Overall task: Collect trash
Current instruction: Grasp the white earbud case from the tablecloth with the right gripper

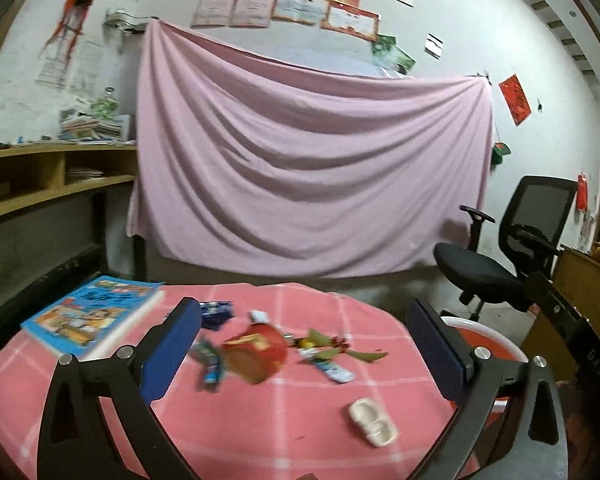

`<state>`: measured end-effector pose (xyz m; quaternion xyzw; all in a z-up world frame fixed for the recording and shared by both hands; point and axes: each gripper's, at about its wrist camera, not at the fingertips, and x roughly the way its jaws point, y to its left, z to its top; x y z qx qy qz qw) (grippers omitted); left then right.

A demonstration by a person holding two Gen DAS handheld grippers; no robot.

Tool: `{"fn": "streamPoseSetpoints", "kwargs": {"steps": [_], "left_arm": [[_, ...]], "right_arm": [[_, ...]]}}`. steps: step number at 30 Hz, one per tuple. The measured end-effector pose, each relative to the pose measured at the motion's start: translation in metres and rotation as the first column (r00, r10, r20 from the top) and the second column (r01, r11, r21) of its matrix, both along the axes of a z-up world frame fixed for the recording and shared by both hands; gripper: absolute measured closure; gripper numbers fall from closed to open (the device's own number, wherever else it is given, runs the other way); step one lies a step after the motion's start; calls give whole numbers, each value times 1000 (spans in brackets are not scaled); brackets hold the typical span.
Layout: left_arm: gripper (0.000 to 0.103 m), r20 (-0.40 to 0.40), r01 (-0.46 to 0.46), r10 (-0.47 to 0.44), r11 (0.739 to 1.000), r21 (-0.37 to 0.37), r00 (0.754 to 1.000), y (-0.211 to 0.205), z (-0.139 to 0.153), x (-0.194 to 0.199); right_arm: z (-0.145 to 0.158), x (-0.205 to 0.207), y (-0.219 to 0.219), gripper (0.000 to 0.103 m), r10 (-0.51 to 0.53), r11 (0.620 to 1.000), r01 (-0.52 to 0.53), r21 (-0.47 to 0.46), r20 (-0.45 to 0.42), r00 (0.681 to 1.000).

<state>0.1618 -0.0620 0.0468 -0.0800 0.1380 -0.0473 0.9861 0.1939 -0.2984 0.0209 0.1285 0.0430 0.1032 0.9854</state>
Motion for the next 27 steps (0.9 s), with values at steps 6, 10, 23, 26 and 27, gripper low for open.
{"fn": "streamPoseSetpoints", "kwargs": {"steps": [6, 10, 23, 26, 27], "left_arm": [[3, 22, -66, 66, 997, 45, 998, 33, -16, -25], [3, 26, -95, 93, 993, 69, 995, 47, -27, -34], [3, -45, -106, 111, 988, 113, 993, 63, -56, -19], [3, -62, -100, 106, 990, 98, 992, 67, -59, -13], [3, -70, -95, 102, 991, 95, 992, 68, -59, -11]], "right_arm": [[-1, -12, 26, 0, 40, 996, -35, -86, 53, 998], [-4, -13, 44, 0, 68, 987, -61, -148, 39, 997], [-32, 11, 79, 0, 105, 950, -151, -274, -175, 979], [-37, 17, 79, 0, 117, 947, -179, -266, -232, 966], [-39, 18, 79, 0, 122, 945, -189, -267, -250, 961]]}}
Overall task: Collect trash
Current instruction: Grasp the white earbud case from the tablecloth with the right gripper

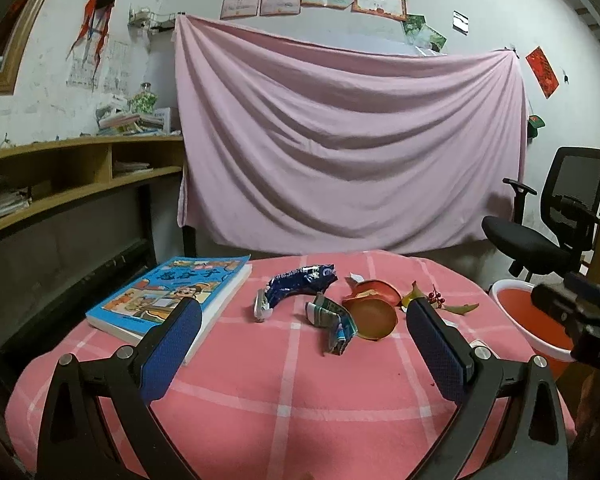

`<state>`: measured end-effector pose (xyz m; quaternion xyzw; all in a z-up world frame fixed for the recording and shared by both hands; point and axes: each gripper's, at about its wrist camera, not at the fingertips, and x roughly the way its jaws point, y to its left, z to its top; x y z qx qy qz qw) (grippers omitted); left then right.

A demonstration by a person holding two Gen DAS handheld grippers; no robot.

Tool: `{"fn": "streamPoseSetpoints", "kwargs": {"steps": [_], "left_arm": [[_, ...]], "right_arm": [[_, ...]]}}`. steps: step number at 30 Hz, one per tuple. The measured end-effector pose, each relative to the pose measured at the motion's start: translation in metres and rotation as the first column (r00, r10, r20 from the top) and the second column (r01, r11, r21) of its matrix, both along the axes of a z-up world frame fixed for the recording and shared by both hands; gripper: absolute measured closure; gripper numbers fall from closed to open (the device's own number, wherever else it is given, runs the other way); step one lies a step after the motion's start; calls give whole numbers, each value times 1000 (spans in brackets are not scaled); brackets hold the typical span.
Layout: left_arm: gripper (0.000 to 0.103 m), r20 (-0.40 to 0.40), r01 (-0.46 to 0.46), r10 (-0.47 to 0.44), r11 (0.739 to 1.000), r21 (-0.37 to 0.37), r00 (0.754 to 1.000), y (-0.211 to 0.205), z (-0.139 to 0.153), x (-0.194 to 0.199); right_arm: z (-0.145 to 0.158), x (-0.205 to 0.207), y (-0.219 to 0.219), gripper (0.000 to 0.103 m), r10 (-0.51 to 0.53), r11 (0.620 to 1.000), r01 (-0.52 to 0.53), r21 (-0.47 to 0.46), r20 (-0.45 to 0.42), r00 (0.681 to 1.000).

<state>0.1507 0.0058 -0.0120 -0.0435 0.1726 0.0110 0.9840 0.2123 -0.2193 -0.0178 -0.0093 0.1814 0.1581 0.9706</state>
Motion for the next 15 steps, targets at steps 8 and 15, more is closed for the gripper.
{"fn": "streamPoseSetpoints", "kwargs": {"steps": [8, 15], "left_arm": [[4, -129, 61, -61, 998, -7, 990, -1, -7, 28], [35, -323, 131, -131, 991, -22, 937, -11, -28, 64]], "right_arm": [[-17, 17, 15, 15, 68, 994, -82, -69, -187, 980], [-32, 31, 25, 33, 106, 986, -142, -90, -329, 938]]}}
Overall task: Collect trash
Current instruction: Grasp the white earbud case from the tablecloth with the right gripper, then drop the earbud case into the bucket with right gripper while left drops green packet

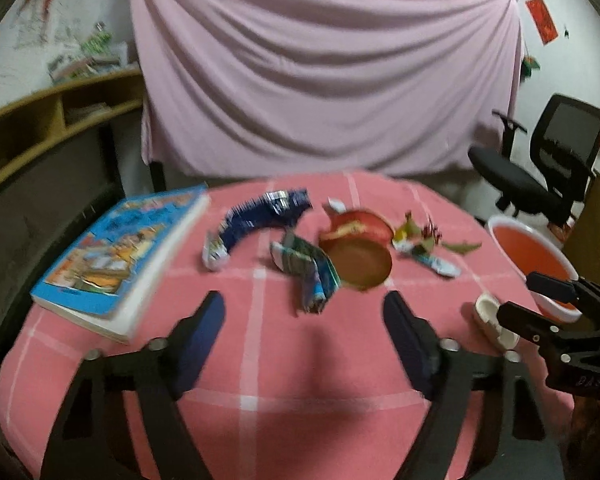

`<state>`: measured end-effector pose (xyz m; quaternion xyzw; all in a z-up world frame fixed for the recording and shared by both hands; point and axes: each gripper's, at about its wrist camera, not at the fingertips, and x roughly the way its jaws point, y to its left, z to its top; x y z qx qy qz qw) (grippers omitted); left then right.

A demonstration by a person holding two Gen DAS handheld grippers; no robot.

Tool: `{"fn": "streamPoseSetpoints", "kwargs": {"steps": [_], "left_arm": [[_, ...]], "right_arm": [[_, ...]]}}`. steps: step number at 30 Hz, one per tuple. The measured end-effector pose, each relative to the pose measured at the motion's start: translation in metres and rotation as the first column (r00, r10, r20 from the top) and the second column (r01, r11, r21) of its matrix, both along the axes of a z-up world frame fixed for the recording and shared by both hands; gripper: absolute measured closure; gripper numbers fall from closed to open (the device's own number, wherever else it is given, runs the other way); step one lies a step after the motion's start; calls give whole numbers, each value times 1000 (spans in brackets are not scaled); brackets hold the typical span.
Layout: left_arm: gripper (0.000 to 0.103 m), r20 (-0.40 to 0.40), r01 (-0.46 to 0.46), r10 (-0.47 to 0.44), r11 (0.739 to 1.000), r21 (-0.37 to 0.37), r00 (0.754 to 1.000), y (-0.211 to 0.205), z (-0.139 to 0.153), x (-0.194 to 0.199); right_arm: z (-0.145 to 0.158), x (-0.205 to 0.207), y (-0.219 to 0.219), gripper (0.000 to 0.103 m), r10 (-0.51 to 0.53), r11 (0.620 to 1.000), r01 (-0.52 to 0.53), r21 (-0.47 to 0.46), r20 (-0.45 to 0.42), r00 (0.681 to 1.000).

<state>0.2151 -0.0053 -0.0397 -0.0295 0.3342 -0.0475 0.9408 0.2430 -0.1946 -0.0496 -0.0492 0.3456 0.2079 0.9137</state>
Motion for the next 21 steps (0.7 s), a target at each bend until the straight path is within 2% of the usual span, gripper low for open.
{"fn": "streamPoseSetpoints", "kwargs": {"steps": [2, 3, 6, 8, 10, 12, 13, 14, 17, 21], "left_arm": [[47, -52, 12, -12, 1000, -5, 999, -1, -6, 10], [49, -70, 17, -18, 1000, -11, 997, -2, -8, 14], [53, -104, 15, -17, 1000, -21, 994, -2, -11, 23], [55, -110, 13, -15, 1000, -25, 994, -3, -11, 29], [55, -114, 4, -6, 1000, -22, 994, -4, -10, 35], [55, -120, -17, 16, 1000, -9, 993, -6, -10, 42], [59, -126, -26, 25, 1000, -3, 992, -7, -11, 45], [67, -133, -27, 27, 1000, -1, 991, -8, -13, 48], [80, -148, -35, 35, 999, 5, 988, -8, -16, 50], [91, -116, -62, 59, 998, -21, 992, -2, -11, 44]], "right_arm": [[-5, 4, 4, 47, 17, 1000, -17, -15, -38, 999], [-7, 6, 6, 48, 26, 999, -27, -21, -56, 998], [-14, 10, 11, 53, 45, 998, -49, -38, -101, 994], [-17, 13, 12, 67, 50, 998, -55, -40, -124, 991], [-19, 15, 11, 76, 55, 998, -60, -34, -143, 988], [-20, 16, 10, 76, 60, 998, -65, -27, -152, 987], [-21, 16, 10, 76, 62, 997, -67, -25, -157, 986], [-21, 17, 10, 76, 64, 997, -68, -23, -160, 985], [-20, 19, 8, 76, 69, 997, -71, -4, -164, 984], [-18, 21, 2, 76, 75, 997, -68, 47, -163, 984]]}}
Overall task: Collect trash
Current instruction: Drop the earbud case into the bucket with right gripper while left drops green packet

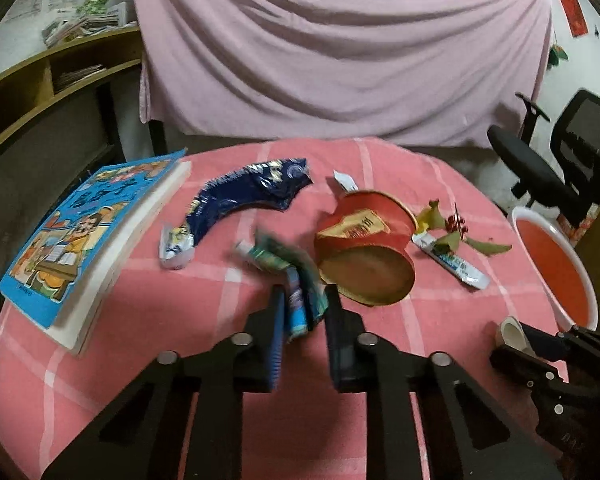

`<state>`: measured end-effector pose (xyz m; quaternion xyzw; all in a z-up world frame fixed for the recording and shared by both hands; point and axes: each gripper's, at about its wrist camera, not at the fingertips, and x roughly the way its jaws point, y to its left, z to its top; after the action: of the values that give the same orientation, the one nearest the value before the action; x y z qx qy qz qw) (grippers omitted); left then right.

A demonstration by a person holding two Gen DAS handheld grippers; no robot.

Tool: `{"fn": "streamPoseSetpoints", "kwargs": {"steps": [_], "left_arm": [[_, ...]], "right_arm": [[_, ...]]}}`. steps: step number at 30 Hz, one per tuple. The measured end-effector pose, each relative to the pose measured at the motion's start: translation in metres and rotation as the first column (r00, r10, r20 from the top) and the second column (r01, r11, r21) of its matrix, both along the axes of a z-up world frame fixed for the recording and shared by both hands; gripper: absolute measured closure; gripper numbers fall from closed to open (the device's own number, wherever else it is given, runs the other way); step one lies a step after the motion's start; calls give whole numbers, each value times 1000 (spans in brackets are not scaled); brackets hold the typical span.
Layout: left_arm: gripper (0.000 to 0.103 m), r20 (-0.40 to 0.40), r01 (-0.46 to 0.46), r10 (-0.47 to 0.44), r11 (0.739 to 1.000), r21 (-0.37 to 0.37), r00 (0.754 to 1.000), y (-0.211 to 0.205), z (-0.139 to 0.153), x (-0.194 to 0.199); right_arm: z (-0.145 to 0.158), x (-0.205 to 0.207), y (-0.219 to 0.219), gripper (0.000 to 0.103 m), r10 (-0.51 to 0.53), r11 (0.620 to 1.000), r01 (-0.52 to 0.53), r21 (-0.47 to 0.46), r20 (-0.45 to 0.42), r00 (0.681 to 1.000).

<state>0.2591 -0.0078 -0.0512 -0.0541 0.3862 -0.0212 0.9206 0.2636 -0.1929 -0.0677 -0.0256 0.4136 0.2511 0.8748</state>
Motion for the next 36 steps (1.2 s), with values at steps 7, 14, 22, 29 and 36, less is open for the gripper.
{"fn": "streamPoseSetpoints", "kwargs": {"steps": [7, 14, 22, 29, 36], "left_arm": [[96, 95, 12, -5, 997, -78, 995, 9, 14, -33], [96, 294, 50, -44, 999, -14, 955, -9, 37, -89], [96, 498, 100, -147, 988, 120, 854, -55, 64, -120], [96, 559, 169, -281, 955, 245, 780, -97, 84, -124], [96, 537, 268, -394, 916, 300, 746, -145, 93, -95]], "right_arm": [[11, -9, -10, 76, -18, 998, 15, 62, 61, 998], [29, -28, -14, 76, -45, 996, 27, 88, 213, 976], [61, -60, -32, 76, -125, 985, 50, 167, 474, 872], [85, -73, -72, 76, -288, 945, 132, 300, 565, 773], [90, -67, -112, 76, -430, 890, 244, 385, 534, 728]]}}
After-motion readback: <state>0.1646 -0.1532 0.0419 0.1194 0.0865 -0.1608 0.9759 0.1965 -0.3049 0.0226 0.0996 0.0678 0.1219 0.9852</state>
